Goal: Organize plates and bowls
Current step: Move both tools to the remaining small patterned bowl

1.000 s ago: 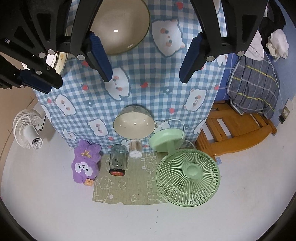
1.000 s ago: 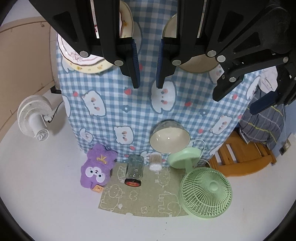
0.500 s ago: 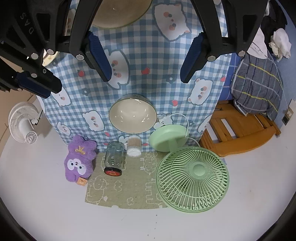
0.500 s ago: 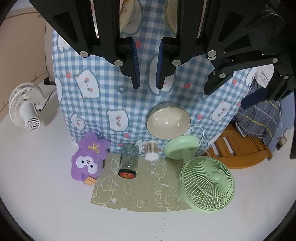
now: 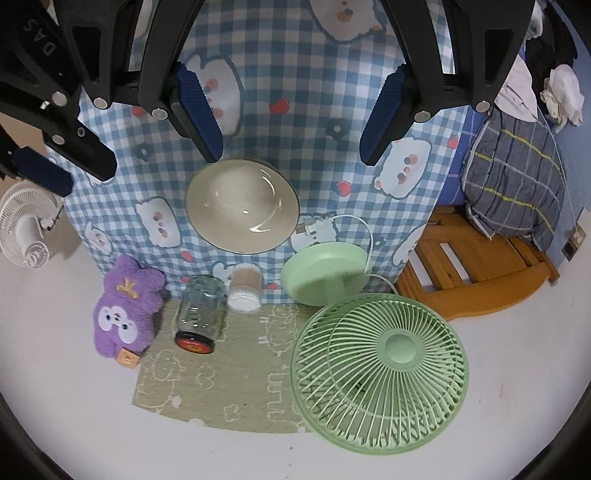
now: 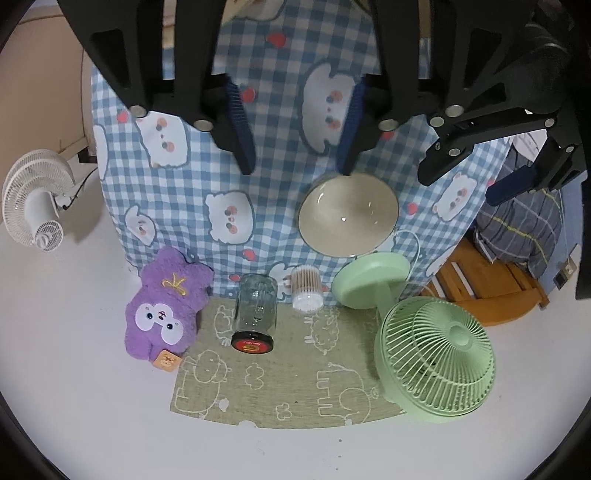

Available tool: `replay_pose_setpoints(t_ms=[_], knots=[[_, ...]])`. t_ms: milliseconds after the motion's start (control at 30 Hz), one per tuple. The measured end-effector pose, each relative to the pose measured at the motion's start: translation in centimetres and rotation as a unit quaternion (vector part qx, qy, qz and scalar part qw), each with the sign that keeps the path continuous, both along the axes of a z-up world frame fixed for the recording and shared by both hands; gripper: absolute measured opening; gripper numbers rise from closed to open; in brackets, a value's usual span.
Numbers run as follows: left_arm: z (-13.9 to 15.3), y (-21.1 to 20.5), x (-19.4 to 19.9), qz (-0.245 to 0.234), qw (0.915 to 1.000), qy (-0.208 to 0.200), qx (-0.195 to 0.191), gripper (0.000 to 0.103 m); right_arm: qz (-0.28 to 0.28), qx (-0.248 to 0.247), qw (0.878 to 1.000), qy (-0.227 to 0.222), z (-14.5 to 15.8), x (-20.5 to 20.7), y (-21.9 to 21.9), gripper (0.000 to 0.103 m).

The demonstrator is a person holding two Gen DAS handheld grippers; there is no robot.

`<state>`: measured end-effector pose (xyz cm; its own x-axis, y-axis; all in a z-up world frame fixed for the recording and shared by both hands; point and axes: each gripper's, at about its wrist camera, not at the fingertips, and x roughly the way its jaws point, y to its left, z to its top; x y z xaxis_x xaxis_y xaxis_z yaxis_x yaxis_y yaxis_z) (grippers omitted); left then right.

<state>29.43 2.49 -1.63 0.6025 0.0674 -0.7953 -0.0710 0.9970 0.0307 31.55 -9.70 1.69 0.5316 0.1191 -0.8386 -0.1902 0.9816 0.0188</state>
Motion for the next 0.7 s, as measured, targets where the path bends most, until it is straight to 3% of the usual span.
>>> replay_pose_setpoints(t_ms=[267, 700], knots=[[-1.5, 0.5, 3.1, 0.006, 0.9999, 0.003, 0.015, 0.078, 0.004, 0.001, 1.0, 0.005, -1.7, 3.3, 0.4, 0.058], [-4.2, 1.3, 7.7, 0.019, 0.9987, 0.046, -0.002, 0.073, -0.011, 0.021, 0.999, 0.041, -5.2, 8.1, 0.5, 0.058]])
